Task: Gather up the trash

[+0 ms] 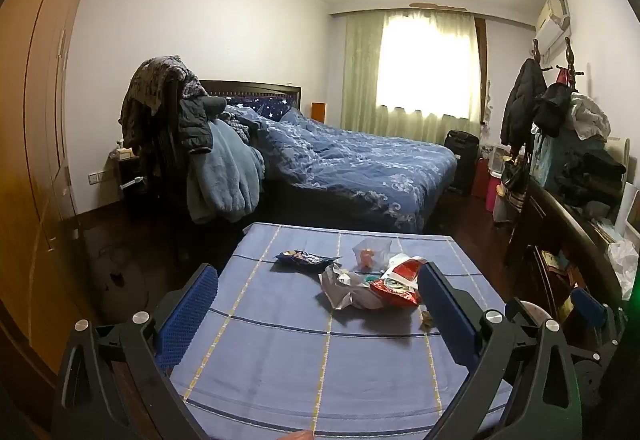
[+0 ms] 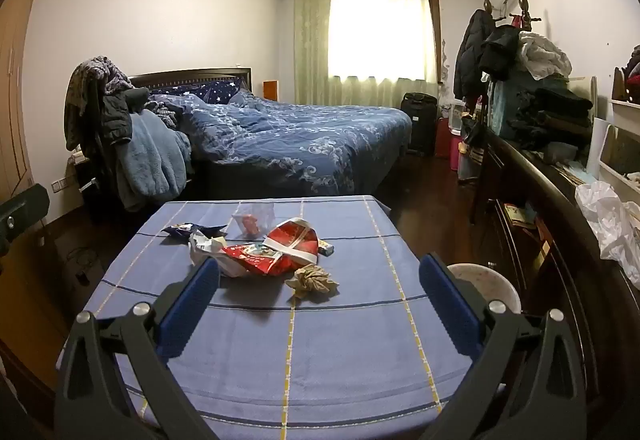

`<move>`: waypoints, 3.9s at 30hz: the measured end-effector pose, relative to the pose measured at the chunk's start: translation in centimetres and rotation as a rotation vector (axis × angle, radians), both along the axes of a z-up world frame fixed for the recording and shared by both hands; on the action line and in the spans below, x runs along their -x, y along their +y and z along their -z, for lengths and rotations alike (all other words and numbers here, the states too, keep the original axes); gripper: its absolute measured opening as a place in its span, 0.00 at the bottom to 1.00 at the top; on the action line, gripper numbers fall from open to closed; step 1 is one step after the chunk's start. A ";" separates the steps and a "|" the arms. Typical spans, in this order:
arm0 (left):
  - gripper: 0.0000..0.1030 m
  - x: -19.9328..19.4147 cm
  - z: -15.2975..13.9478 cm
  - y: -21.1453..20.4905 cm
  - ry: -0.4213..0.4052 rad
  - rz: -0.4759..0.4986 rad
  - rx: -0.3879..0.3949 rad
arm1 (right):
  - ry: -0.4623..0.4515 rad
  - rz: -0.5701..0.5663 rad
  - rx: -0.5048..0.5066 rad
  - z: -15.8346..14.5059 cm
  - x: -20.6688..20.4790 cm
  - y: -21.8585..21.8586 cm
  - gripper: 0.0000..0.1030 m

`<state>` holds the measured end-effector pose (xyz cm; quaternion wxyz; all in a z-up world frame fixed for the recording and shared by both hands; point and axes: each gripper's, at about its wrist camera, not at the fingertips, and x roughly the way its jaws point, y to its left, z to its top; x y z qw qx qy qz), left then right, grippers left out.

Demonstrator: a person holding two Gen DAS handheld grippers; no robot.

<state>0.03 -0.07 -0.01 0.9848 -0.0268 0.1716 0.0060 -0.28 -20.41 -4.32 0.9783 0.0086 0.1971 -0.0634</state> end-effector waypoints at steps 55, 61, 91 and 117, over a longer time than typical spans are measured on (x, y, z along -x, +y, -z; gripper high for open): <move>0.97 -0.5 2.1 0.0 0.034 0.001 0.005 | 0.039 -0.016 -0.002 1.0 -0.6 0.1 0.97; 0.97 -0.5 2.1 0.0 0.036 0.000 0.005 | 0.050 -0.017 -0.003 1.3 -0.8 0.1 0.97; 0.97 -0.4 4.5 -0.5 0.051 0.002 -0.001 | 0.070 -0.006 -0.013 1.8 -1.2 -0.4 0.97; 0.96 -13.2 10.4 -0.6 0.343 0.042 0.005 | 0.252 0.015 -0.009 8.0 -9.2 -2.6 0.97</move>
